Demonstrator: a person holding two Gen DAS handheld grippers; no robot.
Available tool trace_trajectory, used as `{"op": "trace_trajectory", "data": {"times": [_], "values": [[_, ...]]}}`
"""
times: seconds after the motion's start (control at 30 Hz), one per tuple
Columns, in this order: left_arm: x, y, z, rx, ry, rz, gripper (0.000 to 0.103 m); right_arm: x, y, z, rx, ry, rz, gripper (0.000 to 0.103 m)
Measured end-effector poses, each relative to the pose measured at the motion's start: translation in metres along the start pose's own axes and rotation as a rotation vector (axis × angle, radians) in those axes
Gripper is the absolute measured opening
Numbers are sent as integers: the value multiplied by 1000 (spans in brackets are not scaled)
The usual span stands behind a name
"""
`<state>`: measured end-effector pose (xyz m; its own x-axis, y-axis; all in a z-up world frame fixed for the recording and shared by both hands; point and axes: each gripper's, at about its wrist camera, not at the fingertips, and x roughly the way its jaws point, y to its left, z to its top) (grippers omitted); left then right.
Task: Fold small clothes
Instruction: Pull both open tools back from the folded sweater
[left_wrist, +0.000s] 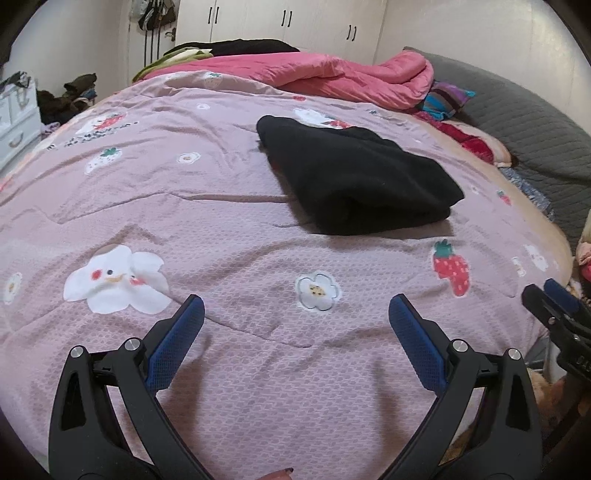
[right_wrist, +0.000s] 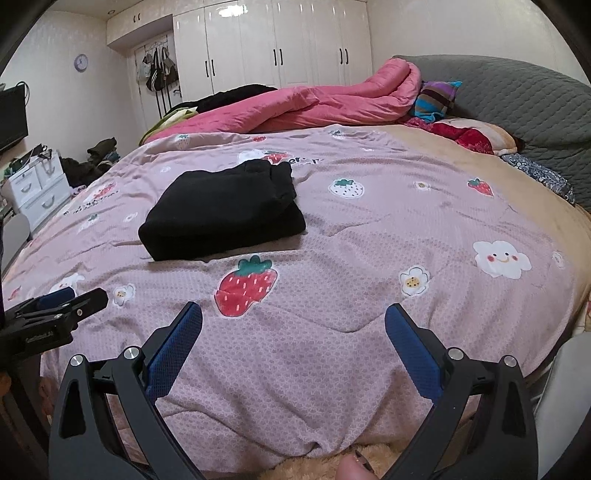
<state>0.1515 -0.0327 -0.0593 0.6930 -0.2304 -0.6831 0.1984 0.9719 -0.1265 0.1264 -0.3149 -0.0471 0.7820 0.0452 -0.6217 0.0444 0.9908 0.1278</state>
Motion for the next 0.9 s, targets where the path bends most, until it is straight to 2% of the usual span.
{"op": "trace_trajectory", "data": {"times": [0.9], "values": [[-2,4,1,6,7,17,94,4,-1,0,7,20,-13,99]]}}
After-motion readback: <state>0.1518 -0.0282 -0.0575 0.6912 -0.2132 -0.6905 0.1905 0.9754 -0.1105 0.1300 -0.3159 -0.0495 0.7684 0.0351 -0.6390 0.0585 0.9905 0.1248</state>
